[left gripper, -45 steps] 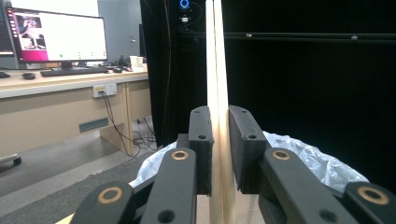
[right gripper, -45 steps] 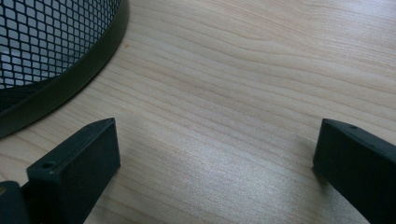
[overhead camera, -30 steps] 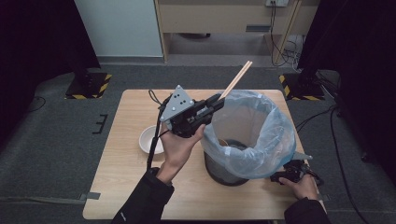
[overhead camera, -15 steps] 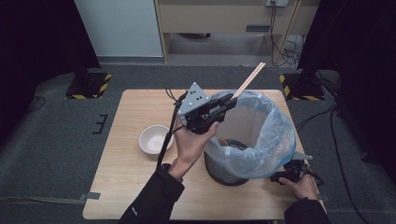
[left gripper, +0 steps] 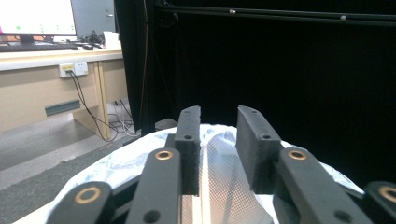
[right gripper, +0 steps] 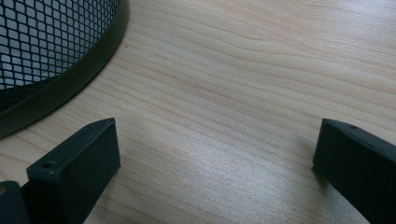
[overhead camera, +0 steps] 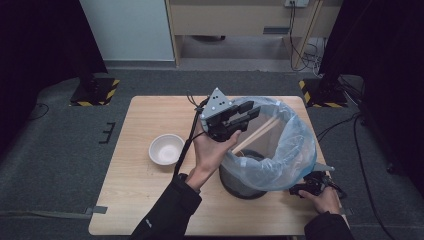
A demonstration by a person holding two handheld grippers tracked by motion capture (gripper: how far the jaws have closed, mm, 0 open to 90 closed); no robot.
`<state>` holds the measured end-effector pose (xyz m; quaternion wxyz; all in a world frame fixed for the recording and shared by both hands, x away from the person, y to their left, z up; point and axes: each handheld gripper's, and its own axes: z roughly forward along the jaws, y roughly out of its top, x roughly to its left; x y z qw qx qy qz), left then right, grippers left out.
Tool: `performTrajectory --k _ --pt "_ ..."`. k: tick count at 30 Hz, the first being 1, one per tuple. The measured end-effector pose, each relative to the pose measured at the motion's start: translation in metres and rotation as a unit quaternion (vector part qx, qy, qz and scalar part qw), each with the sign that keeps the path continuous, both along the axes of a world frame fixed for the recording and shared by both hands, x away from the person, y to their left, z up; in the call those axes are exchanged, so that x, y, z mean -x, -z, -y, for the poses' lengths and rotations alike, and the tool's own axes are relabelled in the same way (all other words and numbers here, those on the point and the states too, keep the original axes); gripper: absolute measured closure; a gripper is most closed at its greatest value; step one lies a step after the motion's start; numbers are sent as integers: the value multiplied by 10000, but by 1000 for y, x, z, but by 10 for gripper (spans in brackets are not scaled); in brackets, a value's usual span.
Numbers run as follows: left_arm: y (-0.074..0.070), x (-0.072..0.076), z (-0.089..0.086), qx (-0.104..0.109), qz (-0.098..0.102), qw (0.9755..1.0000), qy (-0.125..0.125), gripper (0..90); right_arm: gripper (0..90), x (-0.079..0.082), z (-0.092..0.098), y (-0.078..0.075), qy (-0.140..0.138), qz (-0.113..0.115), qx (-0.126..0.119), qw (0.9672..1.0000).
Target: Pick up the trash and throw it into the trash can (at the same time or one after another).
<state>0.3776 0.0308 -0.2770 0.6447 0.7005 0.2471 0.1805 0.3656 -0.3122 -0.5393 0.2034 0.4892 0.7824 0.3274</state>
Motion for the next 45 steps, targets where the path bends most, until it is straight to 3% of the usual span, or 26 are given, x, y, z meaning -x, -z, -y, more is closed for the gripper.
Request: performTrajectory --k 6,16,22,29,36,42,45 --pt "-4 6 -13 123 65 9999 -48 617 7 0 0 0 -1 1 0 10000" --pt "-1 19 -63 120 154 9989 -428 491 7 0 0 0 0 0 -1 10000" --pt "10 25 -93 2 99 9976 -689 435 7 0 0 0 -1 2 -1 10000" --pt "35 30 -133 -81 -117 9946 -1025 389 7 0 0 0 0 1 0 10000" --pt "63 27 -167 -185 -394 9884 -1456 349 7 0 0 0 1 0 -1 10000" --pt "97 17 -193 -418 -718 9790 -1859 325 7 0 0 0 0 0 0 10000" --pt "111 12 -204 -436 -875 9743 -2031 322 7 0 0 0 1 1 -1 10000"
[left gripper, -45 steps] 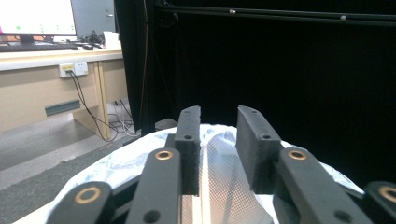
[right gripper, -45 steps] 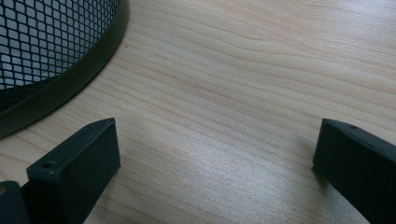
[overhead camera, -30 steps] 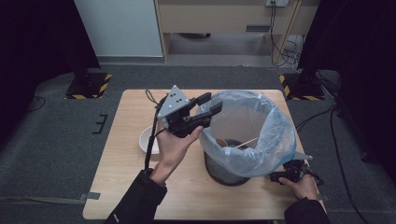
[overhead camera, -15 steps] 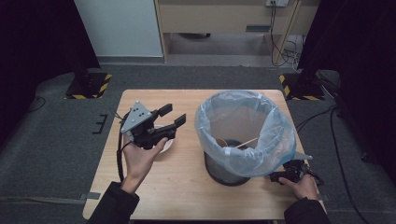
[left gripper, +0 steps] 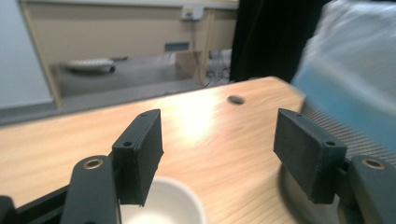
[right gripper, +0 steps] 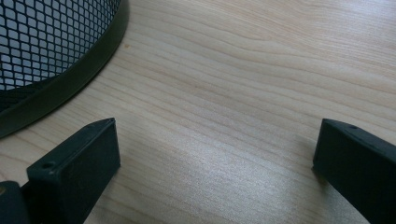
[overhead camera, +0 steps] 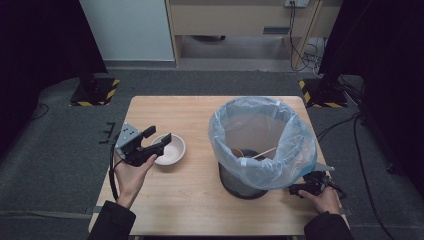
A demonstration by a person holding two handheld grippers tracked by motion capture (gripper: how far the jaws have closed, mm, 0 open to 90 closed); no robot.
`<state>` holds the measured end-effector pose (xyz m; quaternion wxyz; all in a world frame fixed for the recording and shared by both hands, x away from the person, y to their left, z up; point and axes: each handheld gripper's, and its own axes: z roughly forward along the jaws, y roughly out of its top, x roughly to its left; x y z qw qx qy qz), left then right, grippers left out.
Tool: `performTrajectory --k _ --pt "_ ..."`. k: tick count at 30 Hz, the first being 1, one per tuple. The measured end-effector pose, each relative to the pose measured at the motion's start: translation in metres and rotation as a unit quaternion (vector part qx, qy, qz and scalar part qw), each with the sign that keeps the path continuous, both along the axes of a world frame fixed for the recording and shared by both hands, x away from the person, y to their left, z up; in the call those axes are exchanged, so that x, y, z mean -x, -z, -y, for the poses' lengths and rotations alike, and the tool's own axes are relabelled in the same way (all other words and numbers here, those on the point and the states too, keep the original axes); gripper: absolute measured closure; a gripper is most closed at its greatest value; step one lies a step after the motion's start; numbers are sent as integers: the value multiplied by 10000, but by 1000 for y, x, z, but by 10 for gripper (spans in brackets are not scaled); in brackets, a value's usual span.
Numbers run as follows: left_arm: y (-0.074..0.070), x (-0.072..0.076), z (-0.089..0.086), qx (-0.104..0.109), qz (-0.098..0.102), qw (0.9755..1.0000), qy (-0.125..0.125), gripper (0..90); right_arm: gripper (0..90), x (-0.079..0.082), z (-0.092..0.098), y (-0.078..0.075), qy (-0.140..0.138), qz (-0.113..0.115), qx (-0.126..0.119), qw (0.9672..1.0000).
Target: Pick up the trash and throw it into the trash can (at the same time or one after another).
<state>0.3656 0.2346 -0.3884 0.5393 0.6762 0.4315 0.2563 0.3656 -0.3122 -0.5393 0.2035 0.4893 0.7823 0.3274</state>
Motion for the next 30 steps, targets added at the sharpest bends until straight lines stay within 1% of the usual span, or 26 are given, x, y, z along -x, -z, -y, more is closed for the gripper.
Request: performTrajectory --k 1,2,4,5,6,8,10,11,12,14,18,20,21,22,24,26,28,29,30 --pt "4 -1 -3 6 -39 10000 -48 322 7 0 0 0 0 0 0 10000" --pt "4 -1 -3 6 -39 10000 -48 322 7 0 0 0 0 0 0 10000" --pt "19 -9 -14 -75 -251 9994 -248 322 7 0 0 0 0 0 0 10000" --pt "22 -10 -16 -94 -266 9991 -301 322 7 0 0 0 0 1 0 10000" --pt "28 -13 -21 -102 -328 9986 -395 322 7 0 0 0 1 1 1 10000" --pt "35 -16 -26 -127 -406 9980 -473 322 7 0 0 0 0 1 1 10000" --pt "45 -20 -30 -89 -540 9971 -520 323 7 0 0 0 1 0 0 10000" --pt "49 -21 -32 -106 -593 9967 -548 323 7 0 0 0 0 0 1 10000" --pt "54 -23 -34 -138 -665 9959 -592 323 7 0 0 0 0 1 0 10000" --pt "63 -27 -38 -137 -783 9946 -663 326 7 0 0 0 0 0 1 10000" --pt "78 -34 -41 -259 -962 9916 -826 329 7 0 0 0 0 0 0 10000" --pt "85 -37 -42 -296 -1034 9905 -857 337 7 0 0 0 0 -1 1 10000" --pt "88 -39 -43 -258 -1076 9900 -872 340 7 0 0 0 -1 1 1 10000" --pt "91 -41 -43 -263 -1127 9891 -905 340 7 0 0 0 -1 0 1 10000" --pt "96 -42 -45 -373 -1219 9875 -931 342 7 0 0 0 0 -1 0 10000" --pt "102 -45 -46 -385 -1309 9864 -912 343 7 0 0 0 -1 0 0 10000" --pt "106 -46 -47 -342 -1409 9853 -905 344 7 0 0 0 -1 1 1 10000" --pt "107 -47 -48 -379 -1442 9847 -904 346 7 0 0 0 -1 -1 1 10000" --pt "110 -48 -48 -406 -1505 9835 -916 347 7 0 0 0 -1 0 1 10000"
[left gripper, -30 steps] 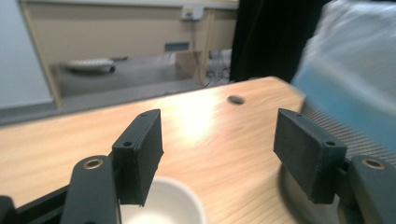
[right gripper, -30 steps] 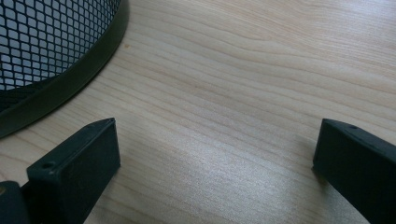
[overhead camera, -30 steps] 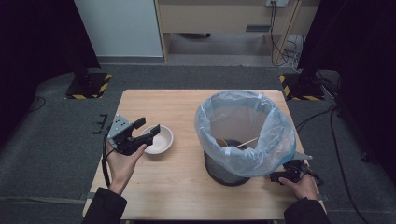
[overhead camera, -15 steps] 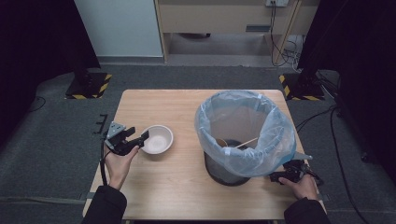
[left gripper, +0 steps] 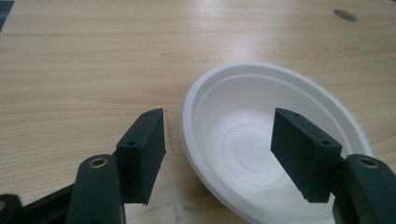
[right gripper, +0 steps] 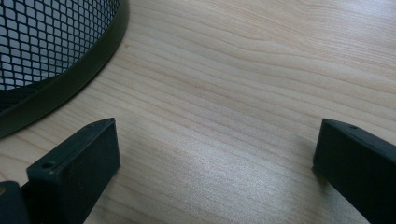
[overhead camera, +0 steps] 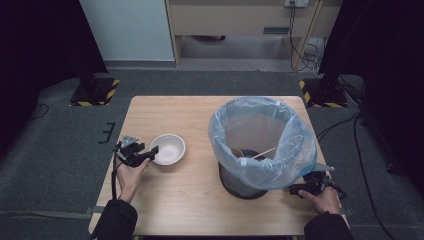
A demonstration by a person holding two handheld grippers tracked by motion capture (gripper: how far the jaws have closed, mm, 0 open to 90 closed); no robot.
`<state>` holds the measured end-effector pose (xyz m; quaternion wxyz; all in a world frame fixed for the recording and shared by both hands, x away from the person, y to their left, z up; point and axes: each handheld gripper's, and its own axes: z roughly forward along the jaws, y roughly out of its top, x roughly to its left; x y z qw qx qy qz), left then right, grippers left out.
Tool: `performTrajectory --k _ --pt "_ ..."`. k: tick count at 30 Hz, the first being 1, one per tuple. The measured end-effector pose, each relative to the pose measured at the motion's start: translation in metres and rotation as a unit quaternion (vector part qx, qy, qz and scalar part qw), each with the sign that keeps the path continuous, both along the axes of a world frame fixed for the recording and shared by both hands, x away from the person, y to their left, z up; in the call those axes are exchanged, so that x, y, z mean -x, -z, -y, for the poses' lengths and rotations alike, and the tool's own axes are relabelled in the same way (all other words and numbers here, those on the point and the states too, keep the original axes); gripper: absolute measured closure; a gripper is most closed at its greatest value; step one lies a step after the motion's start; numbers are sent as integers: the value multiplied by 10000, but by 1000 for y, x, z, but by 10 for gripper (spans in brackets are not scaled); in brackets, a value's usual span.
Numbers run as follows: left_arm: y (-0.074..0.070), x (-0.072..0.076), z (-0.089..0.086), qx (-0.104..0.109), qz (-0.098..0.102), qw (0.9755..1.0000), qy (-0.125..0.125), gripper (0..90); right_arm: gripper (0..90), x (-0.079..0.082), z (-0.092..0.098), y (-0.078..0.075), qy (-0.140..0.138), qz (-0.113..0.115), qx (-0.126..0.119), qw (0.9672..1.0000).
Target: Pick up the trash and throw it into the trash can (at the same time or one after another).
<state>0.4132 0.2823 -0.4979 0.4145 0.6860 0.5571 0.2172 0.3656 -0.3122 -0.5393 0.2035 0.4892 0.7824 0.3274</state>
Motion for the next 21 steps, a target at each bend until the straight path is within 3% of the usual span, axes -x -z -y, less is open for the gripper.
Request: performTrajectory --k 4,6,12,21 --pt "8 -3 -1 69 -231 9997 12 376 7 0 0 0 2 -1 -1 10000" --pt "10 -5 -3 131 -354 9993 24 431 7 0 0 0 1 0 1 10000" --pt "12 -5 -5 241 -491 9985 -24 549 7 0 0 0 0 0 0 10000" --pt "14 -6 -4 261 -676 9974 39 643 7 0 0 0 1 -1 -1 10000"
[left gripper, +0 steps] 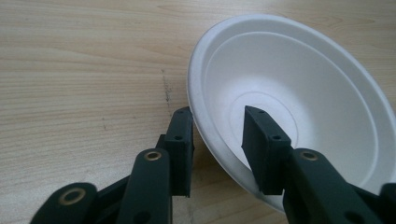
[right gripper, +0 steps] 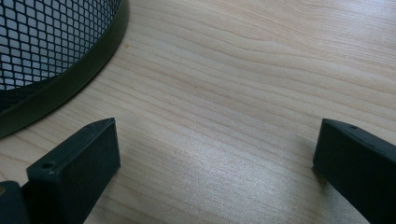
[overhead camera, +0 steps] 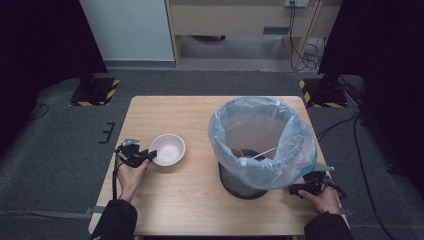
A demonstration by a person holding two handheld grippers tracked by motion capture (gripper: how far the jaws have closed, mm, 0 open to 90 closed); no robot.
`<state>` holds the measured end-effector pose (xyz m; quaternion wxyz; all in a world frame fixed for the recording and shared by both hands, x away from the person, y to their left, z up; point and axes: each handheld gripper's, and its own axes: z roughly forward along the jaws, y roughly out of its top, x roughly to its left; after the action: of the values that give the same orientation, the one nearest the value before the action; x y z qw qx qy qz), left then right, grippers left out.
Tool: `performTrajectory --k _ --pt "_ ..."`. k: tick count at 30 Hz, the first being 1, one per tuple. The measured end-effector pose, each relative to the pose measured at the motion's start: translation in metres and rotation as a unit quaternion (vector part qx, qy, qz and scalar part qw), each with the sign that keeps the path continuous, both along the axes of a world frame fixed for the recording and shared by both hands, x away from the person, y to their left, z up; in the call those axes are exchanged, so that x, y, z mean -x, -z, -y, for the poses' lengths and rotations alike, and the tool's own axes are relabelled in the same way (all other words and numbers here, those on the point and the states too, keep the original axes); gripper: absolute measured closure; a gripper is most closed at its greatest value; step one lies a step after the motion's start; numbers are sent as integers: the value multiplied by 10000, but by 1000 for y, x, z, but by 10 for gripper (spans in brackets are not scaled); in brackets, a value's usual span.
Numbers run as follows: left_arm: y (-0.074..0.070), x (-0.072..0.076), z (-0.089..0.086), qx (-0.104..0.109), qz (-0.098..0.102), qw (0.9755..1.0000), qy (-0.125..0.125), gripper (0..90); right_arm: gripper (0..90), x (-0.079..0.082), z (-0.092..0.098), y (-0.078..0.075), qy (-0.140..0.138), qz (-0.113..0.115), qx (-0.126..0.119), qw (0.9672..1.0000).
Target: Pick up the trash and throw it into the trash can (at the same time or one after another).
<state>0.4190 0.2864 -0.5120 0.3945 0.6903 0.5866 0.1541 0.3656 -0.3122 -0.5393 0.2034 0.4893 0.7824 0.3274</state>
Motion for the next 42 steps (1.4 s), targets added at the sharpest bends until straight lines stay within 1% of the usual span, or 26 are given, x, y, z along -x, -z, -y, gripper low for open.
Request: performTrajectory --k 3,7,12,14,16,19,21,24,28,35,42 --pt "0 0 -1 -1 -75 10000 -5 683 7 0 0 0 -1 2 0 10000" --pt "-1 1 -2 14 -118 9999 6 735 7 0 0 0 0 1 0 10000" --pt "-4 2 -1 103 -105 9999 27 775 7 0 0 0 0 1 0 10000" --pt "-6 3 -1 172 -110 9998 47 787 7 0 0 0 0 1 0 10000" --pt "-8 4 -1 229 -69 9997 60 805 7 0 0 0 -1 1 1 10000" --pt "-14 5 0 266 35 9996 88 819 7 0 0 0 0 1 0 10000" --pt "-16 6 0 260 73 9996 99 823 7 0 0 0 -1 1 1 10000" --pt "-23 8 0 250 181 9994 147 828 7 0 0 0 -1 0 0 10000" --pt "-32 11 0 243 380 9989 156 834 7 0 0 0 -1 1 0 10000" --pt "-44 17 -3 286 632 9975 141 837 7 0 0 0 0 2 0 10000" --pt "-61 24 -6 274 979 9947 127 838 7 0 0 0 -1 0 0 10000"
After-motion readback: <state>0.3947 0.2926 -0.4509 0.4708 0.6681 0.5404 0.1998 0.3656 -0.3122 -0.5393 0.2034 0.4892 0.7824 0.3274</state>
